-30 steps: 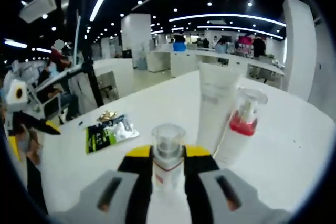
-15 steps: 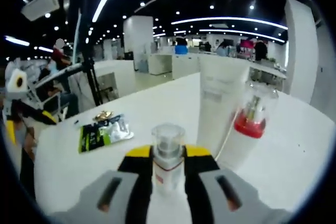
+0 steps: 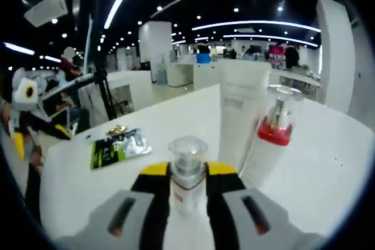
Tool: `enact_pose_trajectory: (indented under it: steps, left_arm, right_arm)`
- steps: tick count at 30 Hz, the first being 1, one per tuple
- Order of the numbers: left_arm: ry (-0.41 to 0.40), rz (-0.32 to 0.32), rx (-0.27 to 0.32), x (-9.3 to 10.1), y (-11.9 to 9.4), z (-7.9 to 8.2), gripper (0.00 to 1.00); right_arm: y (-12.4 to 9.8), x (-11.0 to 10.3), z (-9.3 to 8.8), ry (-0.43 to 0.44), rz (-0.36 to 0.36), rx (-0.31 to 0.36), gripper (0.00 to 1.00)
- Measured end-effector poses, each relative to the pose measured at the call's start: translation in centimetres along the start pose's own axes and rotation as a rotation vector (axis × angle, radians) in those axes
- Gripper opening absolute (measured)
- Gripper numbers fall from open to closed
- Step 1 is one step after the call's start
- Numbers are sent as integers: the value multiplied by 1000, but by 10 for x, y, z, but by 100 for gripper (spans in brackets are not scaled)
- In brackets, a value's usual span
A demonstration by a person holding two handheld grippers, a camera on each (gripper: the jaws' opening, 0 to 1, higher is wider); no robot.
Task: Arrange the skincare products in the storage area until every visible bottle or jar stands upright without overlapping.
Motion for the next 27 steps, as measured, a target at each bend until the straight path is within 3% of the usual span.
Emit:
enact_pose_trajectory:
  steps: [7,8,14,18,27]
  left_arm:
    - [-4,11,8,-4,-3,0,92]
    - [-7,9,8,-4,-3,0,92]
    - [-18,19,19,-3,-5,-2,92]
    - [-20,24,3,-4,-4,-5,91]
    - [-31,42,6,-9,-5,-3,90]
  right_arm:
    - [2,-6,-9,-27,9,-57,22]
    - [3,-7,-14,-40,20,-96,24]
    - [7,-8,-16,-29,33,-117,27]
    - [14,-11,-24,-59,52,-177,26]
    - [22,-13,-23,-64,65,-171,22]
Point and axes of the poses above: the point that each gripper's makers call its tool centre point, and the gripper's own axes: y roughly forward along the fingers, x roughly to its right, z roughly out of its top, the point moved 10 cm from there along -y, roughly backward along the fingers, and after that the axes turned 7 degrees about -z, right-handed, at the moved point
